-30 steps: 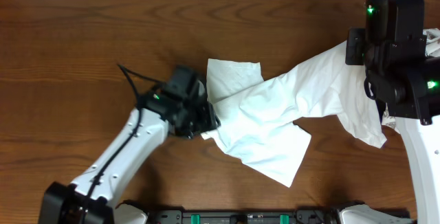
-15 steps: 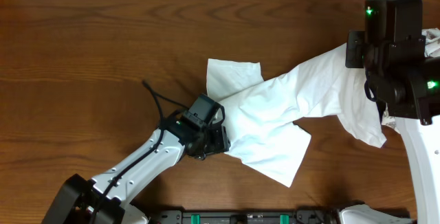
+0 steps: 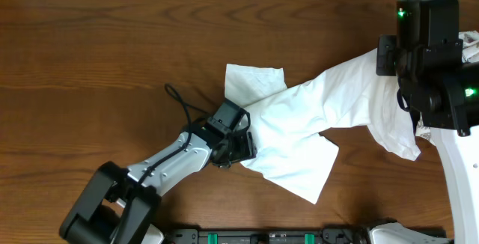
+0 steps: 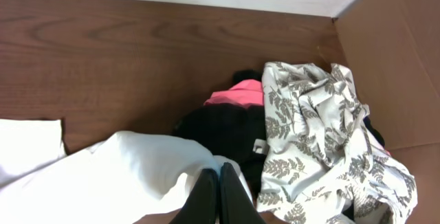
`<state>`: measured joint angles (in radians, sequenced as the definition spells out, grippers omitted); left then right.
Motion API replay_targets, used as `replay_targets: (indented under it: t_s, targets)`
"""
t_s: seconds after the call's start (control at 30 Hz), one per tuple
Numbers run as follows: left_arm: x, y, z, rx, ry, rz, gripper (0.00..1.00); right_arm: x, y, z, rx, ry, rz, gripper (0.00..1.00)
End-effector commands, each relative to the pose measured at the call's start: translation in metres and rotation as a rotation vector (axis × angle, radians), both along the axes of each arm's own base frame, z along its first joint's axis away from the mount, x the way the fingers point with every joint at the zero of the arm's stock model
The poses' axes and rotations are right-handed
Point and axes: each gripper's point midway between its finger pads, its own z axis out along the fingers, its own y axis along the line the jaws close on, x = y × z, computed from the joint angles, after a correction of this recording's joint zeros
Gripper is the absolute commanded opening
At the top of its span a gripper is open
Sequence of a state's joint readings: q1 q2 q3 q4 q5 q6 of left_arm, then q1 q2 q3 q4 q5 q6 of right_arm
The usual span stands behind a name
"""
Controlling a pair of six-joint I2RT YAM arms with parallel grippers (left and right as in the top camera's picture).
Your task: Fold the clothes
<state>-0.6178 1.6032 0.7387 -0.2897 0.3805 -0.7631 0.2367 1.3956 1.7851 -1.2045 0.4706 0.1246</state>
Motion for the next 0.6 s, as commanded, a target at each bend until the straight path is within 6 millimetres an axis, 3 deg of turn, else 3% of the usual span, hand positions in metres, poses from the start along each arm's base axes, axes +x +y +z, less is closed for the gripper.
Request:
replay_targets:
  t_s: [0.0, 0.1, 0.2, 0.3, 0.33, 0.57]
  targets:
    - [-0.016, -0.004, -0.023, -0.007, 0.092, -0.025, 0.61, -0.004, -0.005, 0.009, -0.004, -0.022, -0.011, 0.01]
    - [-0.024, -0.017, -0.023, -0.063, 0.124, -0.059, 0.57, -0.004, -0.005, 0.009, -0.004, -0.022, -0.011, 0.01]
    - [-0.030, -0.021, -0.022, -0.065, 0.132, -0.078, 0.37, -0.004, -0.005, 0.008, -0.004, -0.021, -0.011, 0.01]
    - [-0.032, -0.022, -0.022, -0.066, 0.131, -0.085, 0.10, -0.004, -0.005, 0.008, -0.005, -0.019, -0.011, 0.01]
    - [-0.032, -0.022, -0.022, -0.066, 0.132, -0.084, 0.06, -0.004, -0.005, 0.008, -0.005, -0.017, -0.011, 0.01]
    - [-0.025, -0.026, -0.003, -0.101, 0.066, -0.109, 0.06, -0.006, -0.006, 0.006, -0.007, -0.009, -0.010, 0.01]
